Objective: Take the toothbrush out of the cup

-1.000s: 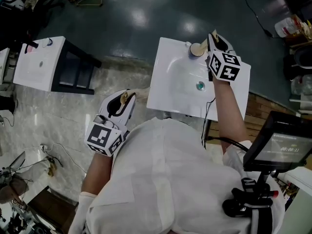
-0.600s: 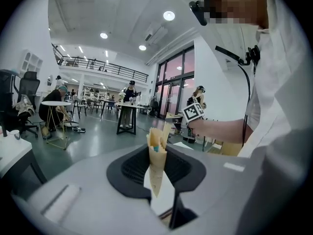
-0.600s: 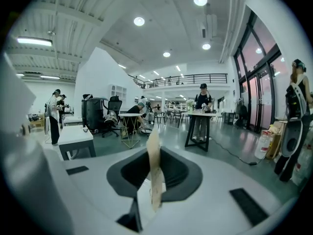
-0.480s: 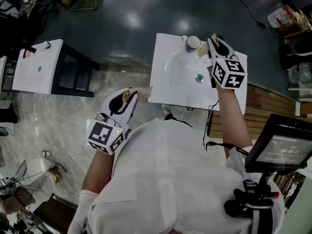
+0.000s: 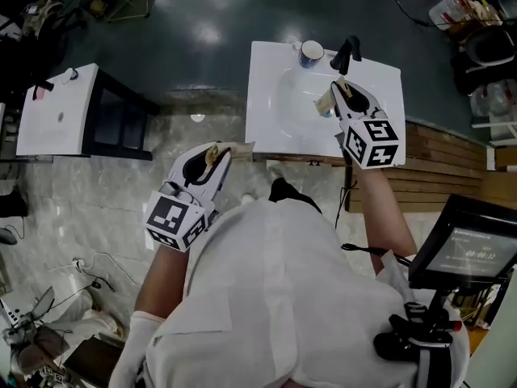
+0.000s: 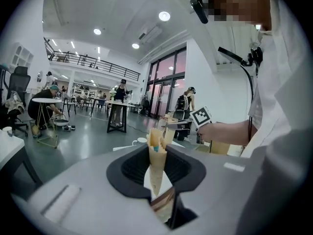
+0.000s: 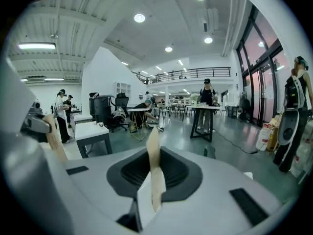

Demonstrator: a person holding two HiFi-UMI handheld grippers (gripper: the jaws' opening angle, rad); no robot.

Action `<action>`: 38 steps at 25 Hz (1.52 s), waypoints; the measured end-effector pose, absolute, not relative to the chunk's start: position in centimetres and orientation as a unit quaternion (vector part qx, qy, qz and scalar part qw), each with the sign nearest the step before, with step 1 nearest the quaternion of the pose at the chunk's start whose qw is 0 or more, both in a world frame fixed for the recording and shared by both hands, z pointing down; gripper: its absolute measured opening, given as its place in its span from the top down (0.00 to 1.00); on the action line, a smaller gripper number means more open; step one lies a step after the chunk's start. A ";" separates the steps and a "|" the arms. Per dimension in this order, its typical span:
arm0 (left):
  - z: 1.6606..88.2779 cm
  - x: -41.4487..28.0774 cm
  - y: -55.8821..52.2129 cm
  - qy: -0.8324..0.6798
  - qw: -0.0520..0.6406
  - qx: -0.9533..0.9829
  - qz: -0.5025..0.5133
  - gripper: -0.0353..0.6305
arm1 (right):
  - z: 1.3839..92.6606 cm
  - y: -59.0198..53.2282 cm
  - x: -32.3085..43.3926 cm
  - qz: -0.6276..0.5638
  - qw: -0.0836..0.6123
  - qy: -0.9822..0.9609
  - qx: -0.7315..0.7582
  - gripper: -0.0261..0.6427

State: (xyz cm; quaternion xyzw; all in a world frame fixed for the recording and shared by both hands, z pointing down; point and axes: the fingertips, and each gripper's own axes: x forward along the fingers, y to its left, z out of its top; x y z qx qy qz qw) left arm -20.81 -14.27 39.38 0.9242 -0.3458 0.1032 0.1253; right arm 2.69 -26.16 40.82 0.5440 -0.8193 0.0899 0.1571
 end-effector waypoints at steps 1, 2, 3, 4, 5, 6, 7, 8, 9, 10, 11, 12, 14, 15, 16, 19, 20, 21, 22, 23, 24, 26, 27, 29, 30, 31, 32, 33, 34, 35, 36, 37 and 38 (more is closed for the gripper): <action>39.4 -20.8 -13.5 -0.342 0.125 0.926 0.103 0.84 | 40.9 -24.9 2.4 0.091 0.158 -0.820 0.542 0.89; 39.5 -20.7 -12.6 -0.338 0.125 0.927 0.103 0.84 | 40.9 -23.4 2.0 0.092 0.159 -0.821 0.541 0.89; 39.6 -20.7 -11.6 -0.334 0.126 0.929 0.104 0.84 | 41.0 -21.9 1.7 0.093 0.161 -0.822 0.539 0.89; 39.7 -20.6 -10.8 -0.329 0.126 0.930 0.105 0.84 | 41.0 -20.7 1.3 0.094 0.162 -0.823 0.537 0.89; 39.8 -20.4 -10.2 -0.325 0.127 0.931 0.106 0.84 | 41.0 -19.6 1.0 0.095 0.163 -0.824 0.534 0.89; 39.9 -20.2 -9.8 -0.320 0.128 0.933 0.108 0.84 | 41.0 -18.8 0.7 0.096 0.165 -0.825 0.531 0.89; 39.9 -19.9 -9.5 -0.315 0.130 0.934 0.109 0.84 | 41.0 -18.1 0.5 0.097 0.166 -0.827 0.528 0.89; 40.0 -19.6 -9.3 -0.310 0.132 0.935 0.111 0.84 | 41.1 -17.4 0.2 0.098 0.166 -0.829 0.525 0.89; 40.1 -19.4 -9.1 -0.306 0.133 0.936 0.112 0.84 | 41.1 -16.8 -0.1 0.099 0.167 -0.830 0.522 0.89; 40.1 -19.2 -8.9 -0.302 0.133 0.937 0.114 0.84 | 41.1 -16.3 -0.4 0.099 0.167 -0.832 0.519 0.89; 40.2 -19.0 -8.8 -0.298 0.134 0.938 0.116 0.84 | 41.1 -15.9 -0.7 0.099 0.167 -0.834 0.516 0.89; 40.3 -18.8 -8.6 -0.294 0.134 0.939 0.119 0.84 | 41.1 -15.5 -1.0 0.099 0.167 -0.836 0.513 0.89; 40.6 -18.4 -8.2 -0.285 0.139 0.940 0.127 0.84 | 41.1 -14.6 -1.6 0.100 0.168 -0.840 0.507 0.89; 40.8 -18.1 -7.9 -0.280 0.141 0.940 0.132 0.84 | 41.1 -14.2 -1.9 0.100 0.168 -0.841 0.504 0.89; 41.0 -17.9 -7.7 -0.275 0.144 0.941 0.135 0.84 | 41.1 -13.7 -2.1 0.100 0.169 -0.843 0.500 0.89; 41.1 -17.7 -6.9 -0.263 0.145 0.943 0.142 0.84 | 41.0 -12.2 -3.3 0.099 0.169 -0.849 0.491 0.89; 41.1 -17.8 -6.5 -0.260 0.144 0.944 0.142 0.84 | 40.9 -11.5 -3.8 0.098 0.169 -0.850 0.489 0.89; 41.1 -18.0 -6.2 -0.258 0.144 0.945 0.143 0.84 | 40.9 -10.9 -4.3 0.098 0.170 -0.852 0.486 0.89; 41.2 -18.2 -5.8 -0.256 0.144 0.945 0.145 0.84 | 40.9 -10.3 -4.8 0.097 0.170 -0.853 0.483 0.89; 41.3 -18.3 -5.6 -0.254 0.145 0.945 0.147 0.84 | 41.0 -9.9 -5.2 0.097 0.171 -0.855 0.480 0.89; 41.3 -18.3 -5.5 -0.253 0.145 0.945 0.149 0.84 | 41.1 -9.6 -5.6 0.098 0.172 -0.857 0.476 0.89; 41.4 -18.2 -5.5 -0.251 0.145 0.945 0.152 0.84 | 41.2 -9.3 -5.9 0.100 0.172 -0.860 0.469 0.89; 41.3 -18.1 -5.6 -0.251 0.145 0.945 0.153 0.84 | 41.3 -9.2 -6.0 0.101 0.173 -0.861 0.467 0.89; 41.2 -18.1 -5.9 -0.249 0.146 0.945 0.154 0.84 | 41.2 -9.2 -6.2 0.101 0.175 -0.862 0.465 0.89; 41.2 -18.2 -6.0 -0.248 0.145 0.945 0.154 0.84 | 41.2 -9.2 -6.4 0.101 0.175 -0.862 0.464 0.89; 41.2 -18.3 -6.0 -0.247 0.145 0.946 0.155 0.84 | 41.2 -9.2 -6.5 0.101 0.175 -0.862 0.464 0.89; 41.2 -18.4 -6.1 -0.246 0.144 0.946 0.156 0.84 | 41.2 -9.1 -6.6 0.100 0.175 -0.862 0.464 0.89; 41.2 -18.4 -6.1 -0.245 0.144 0.946 0.157 0.84 | 41.2 -9.0 -6.7 0.100 0.175 -0.863 0.464 0.89; 41.3 -18.4 -6.2 -0.244 0.144 0.946 0.157 0.84 | 41.2 -9.0 -6.7 0.100 0.175 -0.863 0.464 0.89; 41.3 -18.4 -6.2 -0.243 0.145 0.946 0.158 0.84 | 41.2 -8.9 -6.8 0.100 0.175 -0.863 0.463 0.89; 41.3 -18.3 -6.3 -0.242 0.145 0.946 0.159 0.84 | 41.2 -8.9 -6.8 0.099 0.175 -0.863 0.463 0.89; 41.4 -18.3 -6.3 -0.241 0.146 0.946 0.159 0.84 | 41.2 -8.9 -6.8 0.099 0.176 -0.863 0.462 0.89; 41.4 -18.2 -6.4 -0.239 0.147 0.947 0.159 0.84 | 41.2 -8.9 -6.8 0.098 0.177 -0.864 0.462 0.89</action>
